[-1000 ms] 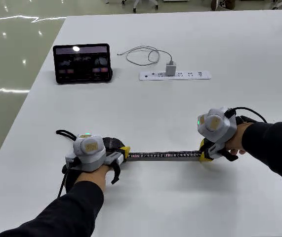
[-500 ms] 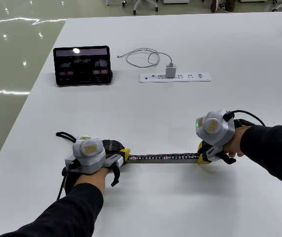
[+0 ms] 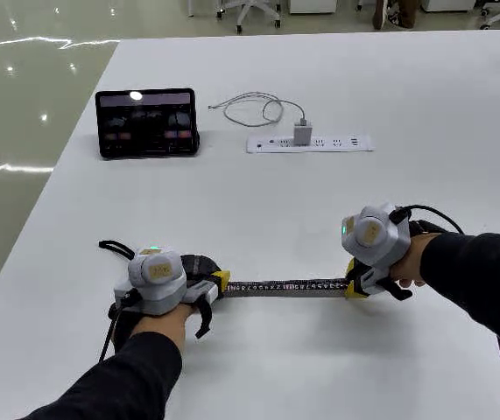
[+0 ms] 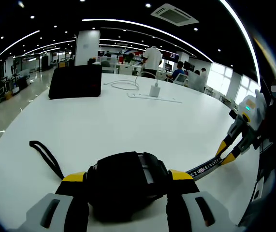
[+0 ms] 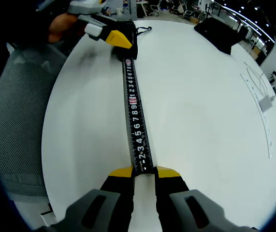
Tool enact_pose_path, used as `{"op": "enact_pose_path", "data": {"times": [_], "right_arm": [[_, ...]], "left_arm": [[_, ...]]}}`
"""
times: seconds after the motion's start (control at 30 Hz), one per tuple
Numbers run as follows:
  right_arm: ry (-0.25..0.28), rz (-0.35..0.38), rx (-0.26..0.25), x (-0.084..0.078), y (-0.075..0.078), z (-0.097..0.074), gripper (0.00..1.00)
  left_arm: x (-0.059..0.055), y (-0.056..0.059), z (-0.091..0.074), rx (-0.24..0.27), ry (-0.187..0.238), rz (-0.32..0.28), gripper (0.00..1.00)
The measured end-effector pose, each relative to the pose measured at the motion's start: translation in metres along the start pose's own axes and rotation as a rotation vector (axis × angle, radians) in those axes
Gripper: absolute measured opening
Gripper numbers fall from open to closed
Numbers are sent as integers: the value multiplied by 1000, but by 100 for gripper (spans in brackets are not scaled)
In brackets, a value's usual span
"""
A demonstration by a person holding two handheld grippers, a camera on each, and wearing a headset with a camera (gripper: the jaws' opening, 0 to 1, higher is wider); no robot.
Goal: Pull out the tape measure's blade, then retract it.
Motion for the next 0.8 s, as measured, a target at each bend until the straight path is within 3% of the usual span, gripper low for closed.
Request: {"op": "enact_pose_path", "data": {"times": [0.8], "right_arm": [[16,13,-2,8,-5,3,12]], "left_arm": [[0,0,-1,-3,-3,-3,61]]}}
Point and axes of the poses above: the centre of the closed fingertips' face, and the gripper's own axes: z roughly forward along the fingers, y roughly to its right, x roughly out of its top, the point moved 8 cm from there along -z, roughly backward along the fingers, and after that the axes turned 15 degrees about z, right-handed, at the moved point
